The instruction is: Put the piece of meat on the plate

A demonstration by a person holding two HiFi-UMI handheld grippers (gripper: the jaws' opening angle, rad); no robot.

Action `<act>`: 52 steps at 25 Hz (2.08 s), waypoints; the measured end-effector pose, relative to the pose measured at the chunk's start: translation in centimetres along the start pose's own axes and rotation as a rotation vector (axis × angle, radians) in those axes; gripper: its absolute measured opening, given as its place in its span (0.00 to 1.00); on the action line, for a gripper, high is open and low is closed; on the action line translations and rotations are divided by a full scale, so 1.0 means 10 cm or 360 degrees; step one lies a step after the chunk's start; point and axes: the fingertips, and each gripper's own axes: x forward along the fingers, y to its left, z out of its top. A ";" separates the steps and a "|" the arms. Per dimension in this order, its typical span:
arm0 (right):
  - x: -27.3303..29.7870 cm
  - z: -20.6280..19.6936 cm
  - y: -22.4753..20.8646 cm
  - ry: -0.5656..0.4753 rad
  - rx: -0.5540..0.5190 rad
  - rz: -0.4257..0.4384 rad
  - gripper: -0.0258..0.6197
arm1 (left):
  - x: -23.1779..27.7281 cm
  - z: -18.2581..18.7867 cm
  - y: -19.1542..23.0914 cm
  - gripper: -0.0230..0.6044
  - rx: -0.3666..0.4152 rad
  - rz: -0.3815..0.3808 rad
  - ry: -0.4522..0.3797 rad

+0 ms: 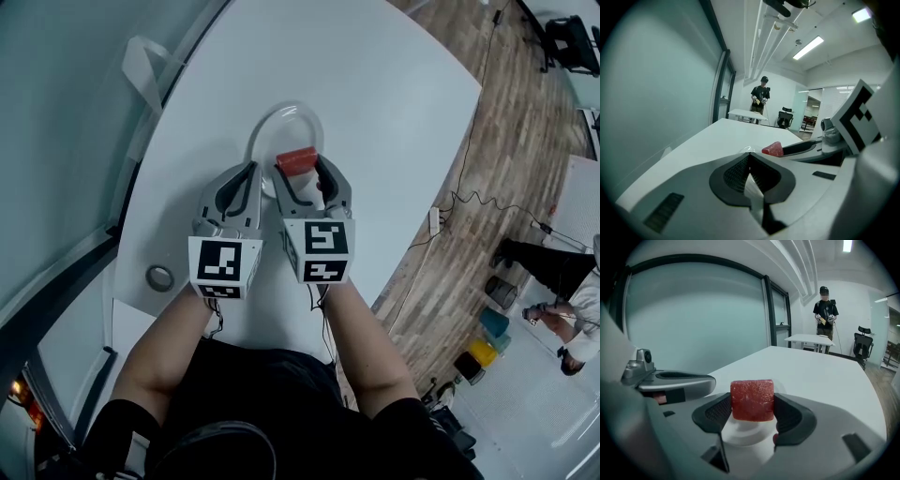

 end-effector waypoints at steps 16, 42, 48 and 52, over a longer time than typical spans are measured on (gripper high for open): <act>0.25 -0.12 0.03 0.0241 -0.0040 0.0020 0.48 | 0.06 -0.10 0.12 0.04 -0.0059 0.0020 0.0020; 0.38 -0.04 -0.04 0.0283 -0.0066 -0.0005 0.47 | 0.15 -0.10 0.08 0.04 -0.0061 0.0005 0.0023; 0.24 0.12 0.01 0.0186 -0.0040 0.0025 0.47 | 0.11 -0.01 0.09 0.04 -0.0041 0.0007 0.0002; 0.01 0.29 0.04 0.0057 -0.0005 0.0035 0.40 | 0.01 0.12 0.04 0.04 -0.0013 -0.0003 -0.0028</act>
